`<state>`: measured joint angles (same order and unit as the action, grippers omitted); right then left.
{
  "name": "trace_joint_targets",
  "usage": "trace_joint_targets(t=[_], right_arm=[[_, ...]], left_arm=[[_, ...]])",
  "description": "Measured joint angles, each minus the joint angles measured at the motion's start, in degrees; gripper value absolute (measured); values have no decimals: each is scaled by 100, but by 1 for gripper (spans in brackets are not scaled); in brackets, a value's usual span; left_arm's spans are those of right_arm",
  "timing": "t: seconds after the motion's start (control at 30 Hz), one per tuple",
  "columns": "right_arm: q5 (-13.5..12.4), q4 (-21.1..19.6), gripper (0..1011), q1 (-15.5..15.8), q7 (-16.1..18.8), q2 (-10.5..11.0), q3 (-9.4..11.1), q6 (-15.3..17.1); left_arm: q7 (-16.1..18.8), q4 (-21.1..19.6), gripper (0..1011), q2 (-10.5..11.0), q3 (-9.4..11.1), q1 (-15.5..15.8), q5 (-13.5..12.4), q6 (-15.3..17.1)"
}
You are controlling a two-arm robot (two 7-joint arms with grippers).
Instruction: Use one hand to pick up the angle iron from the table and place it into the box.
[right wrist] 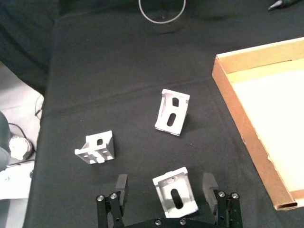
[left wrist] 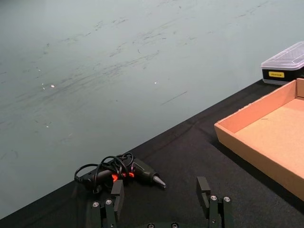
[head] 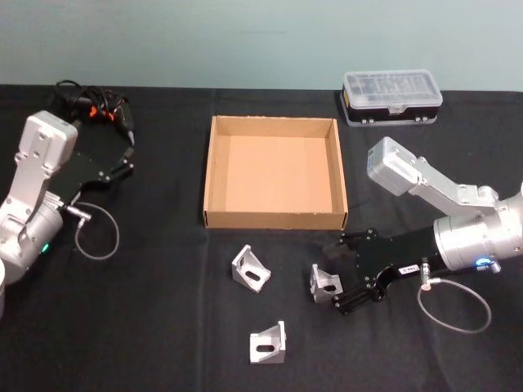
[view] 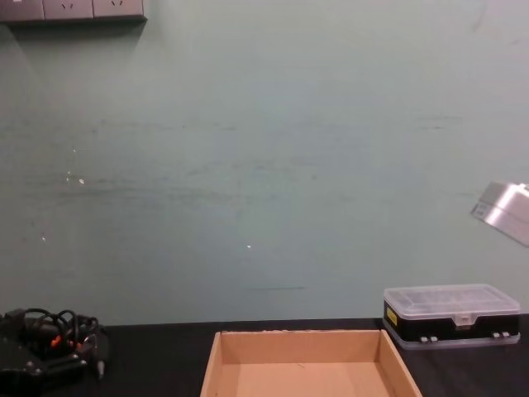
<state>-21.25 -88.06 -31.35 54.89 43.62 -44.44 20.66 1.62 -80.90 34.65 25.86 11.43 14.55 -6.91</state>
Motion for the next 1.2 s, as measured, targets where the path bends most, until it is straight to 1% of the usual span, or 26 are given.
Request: trace_joint_targets(t=[0.1, 0.17, 0.3, 0.5, 0.73, 0.93, 1.2], right_arm=[[25, 69, 1004, -73, 21, -32, -68, -16], [53, 134, 1004, -155, 52, -68, -153, -27], [68, 196, 1004, -229, 87, -103, -235, -47], [85, 296, 1004, -358, 141, -159, -411, -79], [99, 387, 1004, -466, 161, -182, -542, -112], [107, 479, 1004, -516, 154, -216, -619, -160], [108, 572, 1004, -542, 118, -273, -664, -218]], left_arm=[[0, 0, 1000, 0, 0, 0, 0, 0], [0, 0, 1000, 0, 0, 0, 0, 0], [0, 0, 1000, 0, 0, 0, 0, 0], [0, 0, 1000, 0, 0, 0, 0, 0], [0, 0, 1000, 0, 0, 0, 0, 0], [0, 0, 1000, 0, 0, 0, 0, 0], [0, 0, 1000, 0, 0, 0, 0, 0]])
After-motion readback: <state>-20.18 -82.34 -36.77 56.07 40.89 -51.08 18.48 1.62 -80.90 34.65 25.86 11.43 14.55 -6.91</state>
